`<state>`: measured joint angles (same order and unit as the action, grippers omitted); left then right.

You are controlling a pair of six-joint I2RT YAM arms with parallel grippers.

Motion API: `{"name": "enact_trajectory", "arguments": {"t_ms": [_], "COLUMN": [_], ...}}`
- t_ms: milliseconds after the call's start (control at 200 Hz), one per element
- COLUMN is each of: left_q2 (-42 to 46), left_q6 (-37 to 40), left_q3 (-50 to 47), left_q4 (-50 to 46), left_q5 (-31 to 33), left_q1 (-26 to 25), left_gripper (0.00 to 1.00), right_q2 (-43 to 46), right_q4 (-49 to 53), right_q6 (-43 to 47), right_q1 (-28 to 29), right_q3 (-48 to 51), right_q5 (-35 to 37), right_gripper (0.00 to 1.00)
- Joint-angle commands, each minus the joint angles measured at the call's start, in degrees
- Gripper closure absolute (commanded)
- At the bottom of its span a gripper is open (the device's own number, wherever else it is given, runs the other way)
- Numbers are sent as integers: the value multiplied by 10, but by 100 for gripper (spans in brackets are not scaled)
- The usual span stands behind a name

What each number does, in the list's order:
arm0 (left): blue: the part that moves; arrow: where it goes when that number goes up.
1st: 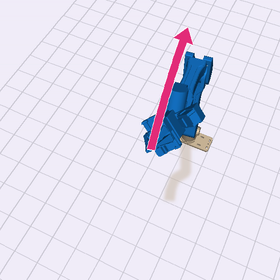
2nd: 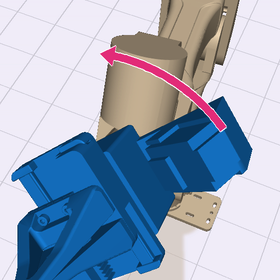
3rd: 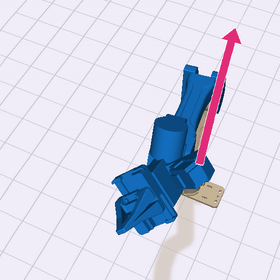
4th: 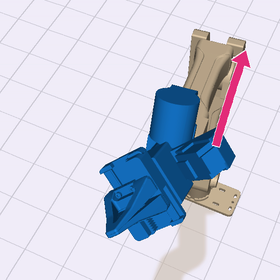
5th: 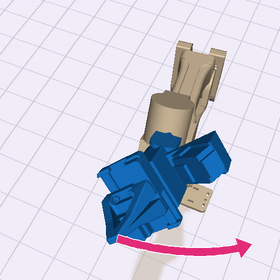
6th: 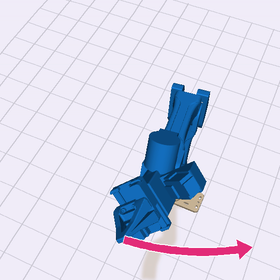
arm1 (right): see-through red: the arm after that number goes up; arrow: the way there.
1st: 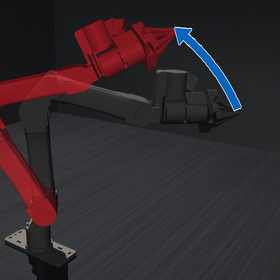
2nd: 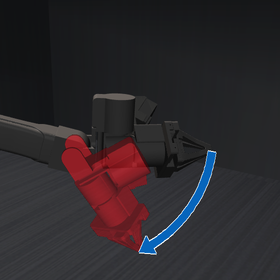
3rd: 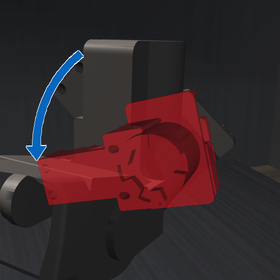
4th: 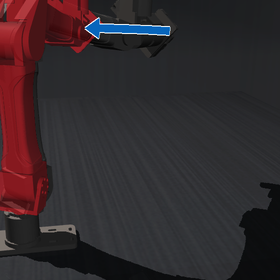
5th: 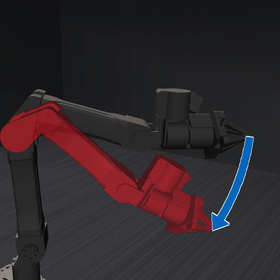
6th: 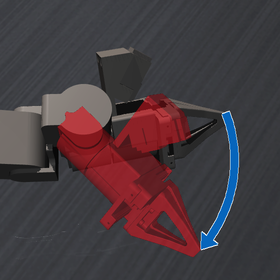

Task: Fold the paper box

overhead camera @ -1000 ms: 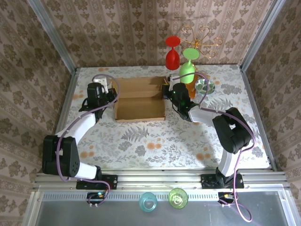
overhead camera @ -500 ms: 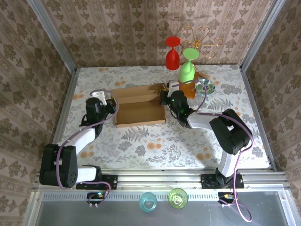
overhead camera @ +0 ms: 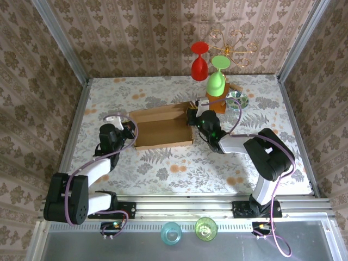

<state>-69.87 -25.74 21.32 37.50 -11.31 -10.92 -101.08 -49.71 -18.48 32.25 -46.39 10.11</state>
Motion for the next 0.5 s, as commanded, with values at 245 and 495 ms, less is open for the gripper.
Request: {"name": "enact_trajectory", "arguments": {"t_ms": [245, 495], "left_q2": [15, 22], "left_q6": [10, 35], "left_q3": [-7, -4], "left_q4": [-51, -79], "left_q5": [6, 21], "left_q1": [-13, -25], "left_gripper": [100, 100], "right_q2": [42, 89], "right_q4": [99, 192], "right_q6": [-26, -63], "right_q1": [4, 4], "right_q3": [15, -2], "right_q5": [-5, 5], "right_gripper": [83, 71]}}
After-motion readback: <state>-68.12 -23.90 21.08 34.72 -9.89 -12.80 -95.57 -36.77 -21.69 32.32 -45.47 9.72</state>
